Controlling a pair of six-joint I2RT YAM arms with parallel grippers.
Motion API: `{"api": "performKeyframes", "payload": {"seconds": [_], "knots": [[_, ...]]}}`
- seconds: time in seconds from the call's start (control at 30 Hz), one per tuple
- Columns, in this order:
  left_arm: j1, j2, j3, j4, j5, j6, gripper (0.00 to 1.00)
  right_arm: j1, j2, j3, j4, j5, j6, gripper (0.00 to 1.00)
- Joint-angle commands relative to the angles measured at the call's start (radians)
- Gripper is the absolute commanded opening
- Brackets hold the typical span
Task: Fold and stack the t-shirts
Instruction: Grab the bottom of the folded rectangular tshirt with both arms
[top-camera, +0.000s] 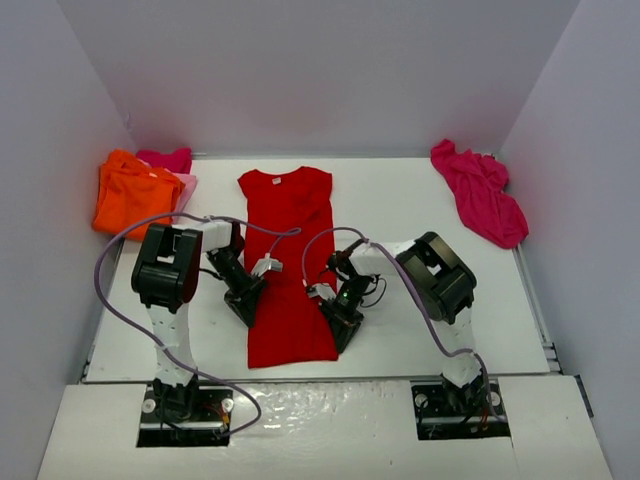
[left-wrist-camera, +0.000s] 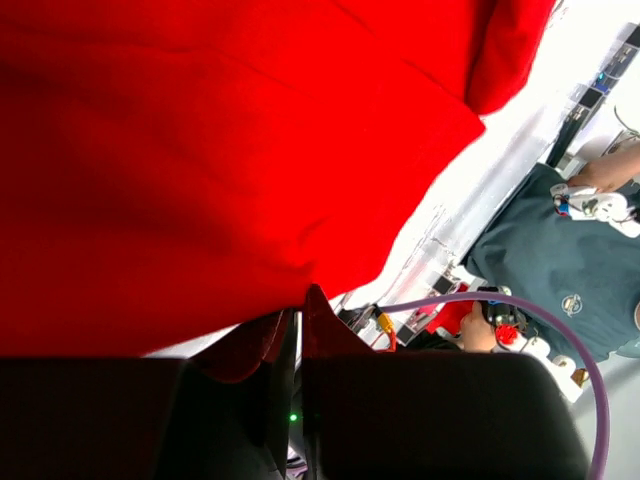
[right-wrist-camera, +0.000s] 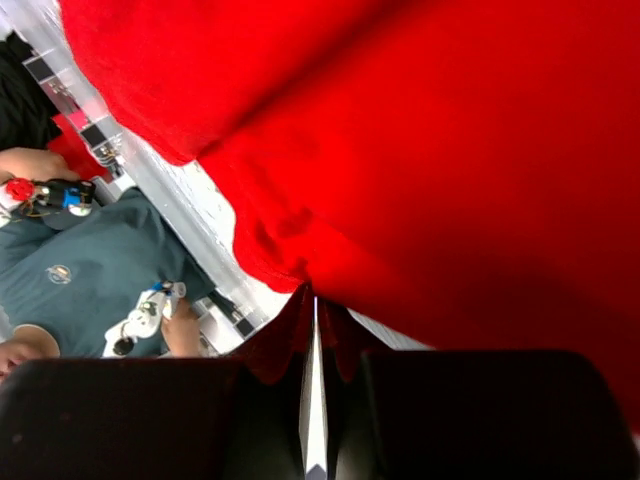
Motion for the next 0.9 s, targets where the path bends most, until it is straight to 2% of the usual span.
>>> {"api": "performKeyframes", "payload": {"seconds": [0.0,0.23,0.57,0.87], "knots": [[-0.005,-0.052,0.009,-0.026,0.001,-0.007,0.00,0.057,0.036,0.005,0.157,0.232,-0.033,0.00],[-0.004,-0.116,-0.002,-0.010,-0.004,-0.012,0.00,0.061,-0.036,0.005,0.139,0.240,-0.072,0.00],[0.007,-0.173,0.070,-0.089,0.023,0.028,0.00,-0.040,-0.250,-0.027,0.133,0.200,-0.115,0.00],[0.010,-0.126,0.144,-0.122,0.033,0.042,0.00,-0.045,-0.221,-0.011,0.110,0.156,-0.142,0.00]]}}
